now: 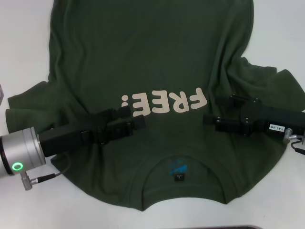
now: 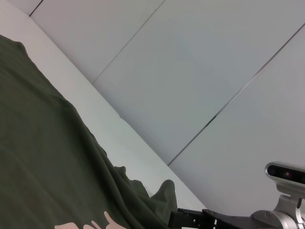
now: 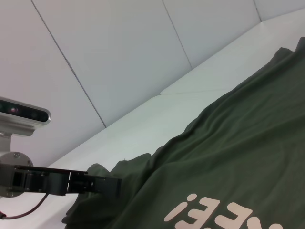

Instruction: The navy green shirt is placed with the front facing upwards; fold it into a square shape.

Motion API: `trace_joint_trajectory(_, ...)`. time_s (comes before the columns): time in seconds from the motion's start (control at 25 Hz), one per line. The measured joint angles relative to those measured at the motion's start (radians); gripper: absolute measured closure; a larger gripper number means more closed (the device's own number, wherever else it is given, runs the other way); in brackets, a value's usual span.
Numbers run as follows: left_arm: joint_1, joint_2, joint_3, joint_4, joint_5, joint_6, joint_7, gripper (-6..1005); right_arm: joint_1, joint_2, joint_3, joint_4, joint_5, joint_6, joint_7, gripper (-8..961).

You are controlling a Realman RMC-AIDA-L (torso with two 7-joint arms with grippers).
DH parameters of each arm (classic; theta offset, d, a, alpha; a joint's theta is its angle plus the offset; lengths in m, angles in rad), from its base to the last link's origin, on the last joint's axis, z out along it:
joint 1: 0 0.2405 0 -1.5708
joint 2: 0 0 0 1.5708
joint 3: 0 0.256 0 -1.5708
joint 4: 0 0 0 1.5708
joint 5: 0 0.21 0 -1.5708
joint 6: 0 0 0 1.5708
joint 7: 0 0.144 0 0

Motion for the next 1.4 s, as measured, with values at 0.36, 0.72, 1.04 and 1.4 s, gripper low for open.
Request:
trace_joint_trajectory(0.36,0.002,-0.001,0.0,0.0,-0.002,0.003,0.0,193,0.0,0.002,0.002,0.0,0.0,-0.001,0.0,41)
trace_joint_trajectory(0.72,0.02,0.06,-0.029,0.029,-0.006,0.013,-0.052,208,0.0,0.006,0.003,0.0,0.005,0.0,0.0,42)
trace_joint_trajectory(1.04,0.082,0.095,-0.107,0.204,0.031,0.041,-0.219,221,0.014,0.012,0.008,0.0,0.008,0.002,0.0,41)
trace_joint_trajectory(1.4,0.094,0.117,-0.303,0.27,0.191,0.043,-0.307,236,0.025,0.012,0.018,0.0,0.008,0.005,0.002,41)
